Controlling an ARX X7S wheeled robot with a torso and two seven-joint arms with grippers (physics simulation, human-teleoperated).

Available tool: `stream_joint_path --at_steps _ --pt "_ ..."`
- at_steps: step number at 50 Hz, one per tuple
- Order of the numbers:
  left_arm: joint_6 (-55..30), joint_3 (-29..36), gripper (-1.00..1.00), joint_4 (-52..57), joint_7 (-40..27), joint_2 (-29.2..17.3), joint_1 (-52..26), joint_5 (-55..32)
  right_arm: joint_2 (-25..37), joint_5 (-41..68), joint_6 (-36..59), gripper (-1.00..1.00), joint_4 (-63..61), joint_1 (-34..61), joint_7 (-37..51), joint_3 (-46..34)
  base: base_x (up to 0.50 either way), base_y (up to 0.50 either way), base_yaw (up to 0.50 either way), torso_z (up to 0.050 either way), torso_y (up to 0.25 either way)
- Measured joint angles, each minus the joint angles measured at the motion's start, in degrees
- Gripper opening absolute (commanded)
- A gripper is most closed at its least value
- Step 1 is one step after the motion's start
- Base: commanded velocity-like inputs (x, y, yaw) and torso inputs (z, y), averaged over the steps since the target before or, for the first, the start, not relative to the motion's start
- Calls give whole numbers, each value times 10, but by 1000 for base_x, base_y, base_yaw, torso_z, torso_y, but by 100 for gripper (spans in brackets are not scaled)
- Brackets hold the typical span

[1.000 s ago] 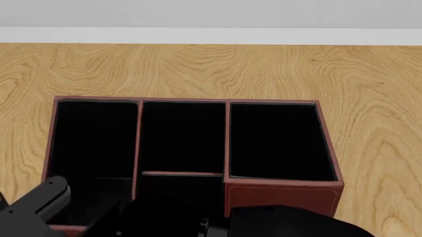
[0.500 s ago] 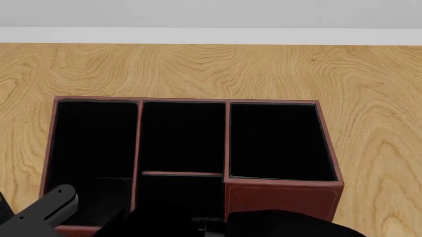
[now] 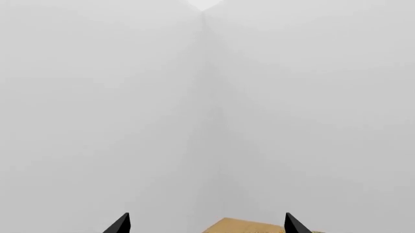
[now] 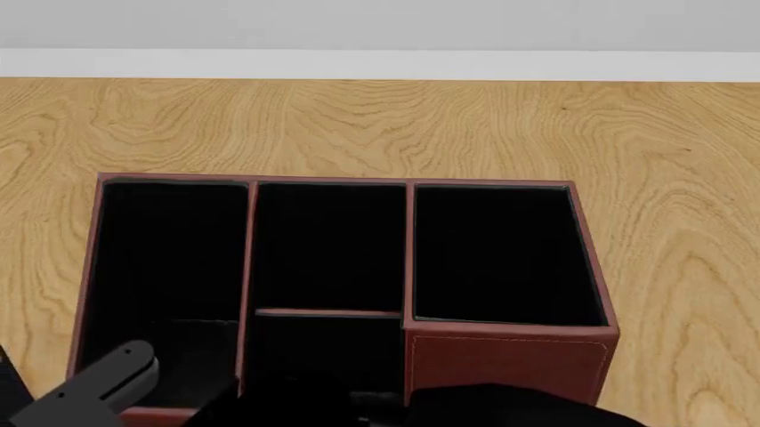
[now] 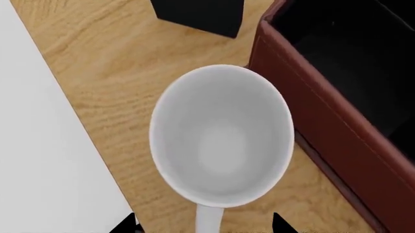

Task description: Pick up the white mug and place it to the right of the caddy.

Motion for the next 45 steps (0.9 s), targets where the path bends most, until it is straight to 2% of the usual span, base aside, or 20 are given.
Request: stream_joint_path --at_steps 45 --pt "2 -8 100 -2 6 7 5 1 -2 -12 10 100 33 -24 -22 -5 0 0 0 0 0"
